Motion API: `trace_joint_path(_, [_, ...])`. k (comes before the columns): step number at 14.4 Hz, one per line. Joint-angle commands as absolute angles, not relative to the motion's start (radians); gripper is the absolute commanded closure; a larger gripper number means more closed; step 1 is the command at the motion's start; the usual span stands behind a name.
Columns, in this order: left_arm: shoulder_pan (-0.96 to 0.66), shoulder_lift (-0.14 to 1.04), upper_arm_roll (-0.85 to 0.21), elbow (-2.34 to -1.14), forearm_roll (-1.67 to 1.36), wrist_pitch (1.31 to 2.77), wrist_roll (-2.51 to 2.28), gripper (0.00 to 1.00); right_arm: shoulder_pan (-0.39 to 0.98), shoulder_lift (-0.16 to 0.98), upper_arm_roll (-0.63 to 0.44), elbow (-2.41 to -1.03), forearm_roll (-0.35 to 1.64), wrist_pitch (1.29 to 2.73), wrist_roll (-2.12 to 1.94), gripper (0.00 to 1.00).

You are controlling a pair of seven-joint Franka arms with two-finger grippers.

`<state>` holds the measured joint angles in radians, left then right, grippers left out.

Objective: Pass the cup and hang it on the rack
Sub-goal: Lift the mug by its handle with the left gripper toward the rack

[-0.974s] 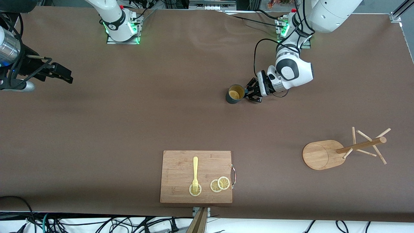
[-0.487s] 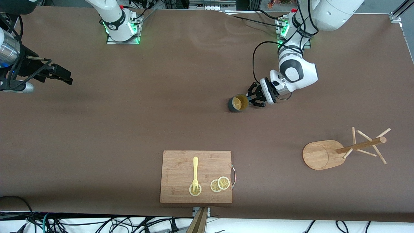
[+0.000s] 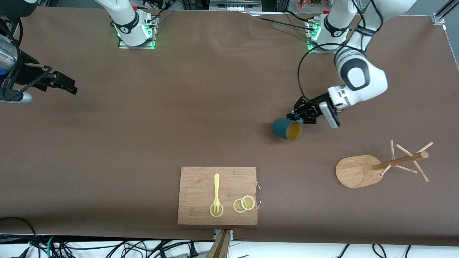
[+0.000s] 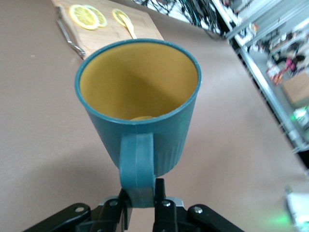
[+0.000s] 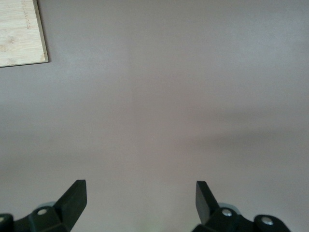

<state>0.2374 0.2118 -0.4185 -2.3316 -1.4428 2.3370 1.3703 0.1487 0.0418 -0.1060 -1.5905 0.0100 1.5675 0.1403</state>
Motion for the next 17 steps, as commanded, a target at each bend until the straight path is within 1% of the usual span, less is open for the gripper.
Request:
trace_joint_path(1, [0.265, 0.163, -0.297, -2.304, -1.308, 2.136, 1.147, 1.00, 0.138, 0.045, -0.095, -1.572, 0.026, 1.563, 0.135, 0.00])
trace_joint_path(3, [0.273, 0.166, -0.175, -2.225, -1.196, 1.954, 1.024, 1.00, 0.138, 0.044, -0.095, -1.572, 0.026, 1.560, 0.137, 0.00])
trace_joint_path(5, [0.285, 0.167, -0.109, -2.157, -1.132, 1.817, 0.901, 1.00, 0.138, 0.044, -0.094, -1.572, 0.028, 1.559, 0.138, 0.00])
trace_joint_path(7, [0.285, 0.173, -0.042, -2.129, -1.132, 1.694, 0.806, 1.00, 0.138, 0.043, -0.094, -1.572, 0.034, 1.557, 0.140, 0.00])
trace_joint_path(10, [0.314, 0.193, 0.017, -2.129, -1.207, 1.579, 0.723, 1.00, 0.138, 0.043, -0.092, -1.572, 0.034, 1.557, 0.138, 0.00])
trace_joint_path(13, [0.370, 0.247, 0.057, -2.122, -1.285, 1.508, 0.692, 1.00, 0.138, 0.043, -0.092, -1.572, 0.034, 1.557, 0.140, 0.00])
trace_joint_path(17, [0.422, 0.296, 0.061, -2.053, -1.325, 1.445, 0.690, 1.00, 0.138, 0.043, -0.092, -1.572, 0.034, 1.559, 0.138, 0.00])
